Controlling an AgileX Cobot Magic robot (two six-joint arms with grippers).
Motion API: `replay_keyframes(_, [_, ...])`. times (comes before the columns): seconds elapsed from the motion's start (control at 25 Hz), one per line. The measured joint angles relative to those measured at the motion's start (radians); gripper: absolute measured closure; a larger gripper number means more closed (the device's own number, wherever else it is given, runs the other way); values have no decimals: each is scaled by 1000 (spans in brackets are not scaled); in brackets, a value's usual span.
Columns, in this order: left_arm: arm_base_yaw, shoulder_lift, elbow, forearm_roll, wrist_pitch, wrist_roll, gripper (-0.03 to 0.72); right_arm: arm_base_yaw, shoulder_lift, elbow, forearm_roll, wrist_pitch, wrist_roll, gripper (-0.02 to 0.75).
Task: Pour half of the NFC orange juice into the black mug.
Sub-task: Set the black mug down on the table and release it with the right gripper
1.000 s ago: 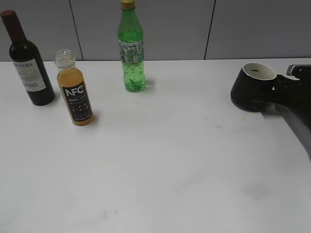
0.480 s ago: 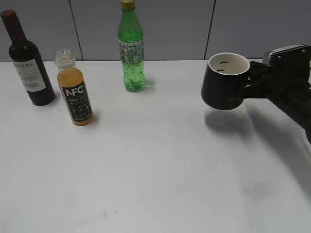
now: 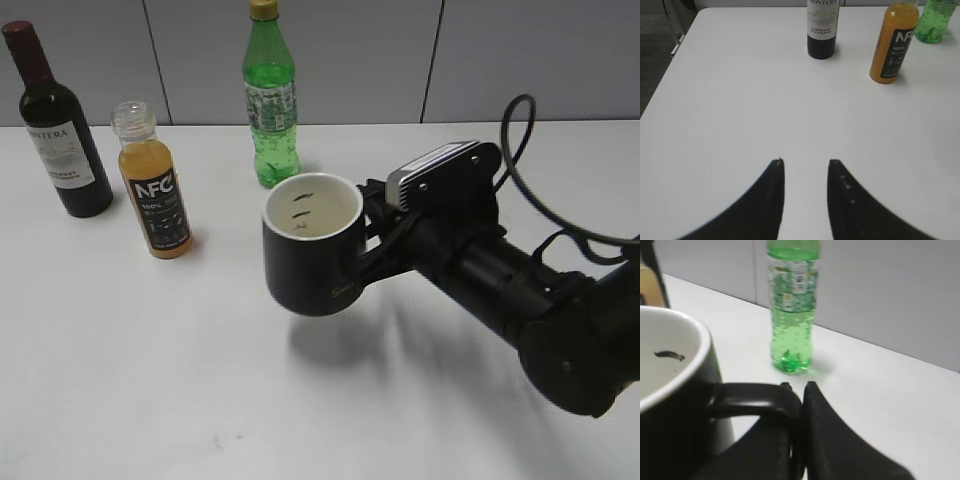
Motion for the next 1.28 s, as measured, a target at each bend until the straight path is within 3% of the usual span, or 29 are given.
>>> replay_keyframes(0.12, [0,0,0,0,0,0,450,93,23,0,59,-5,-20,713])
replay_keyframes(0.28, [0,0,0,0,0,0,450,154,84,-1,118,2,-27,713])
replay_keyframes(0.52, [0,0,0,0,0,0,450,157,144,-34,211,0,-29,713])
replay_keyframes(1.28, [0,0,0,0,0,0,450,157,268,-115,229,-30,-16,699])
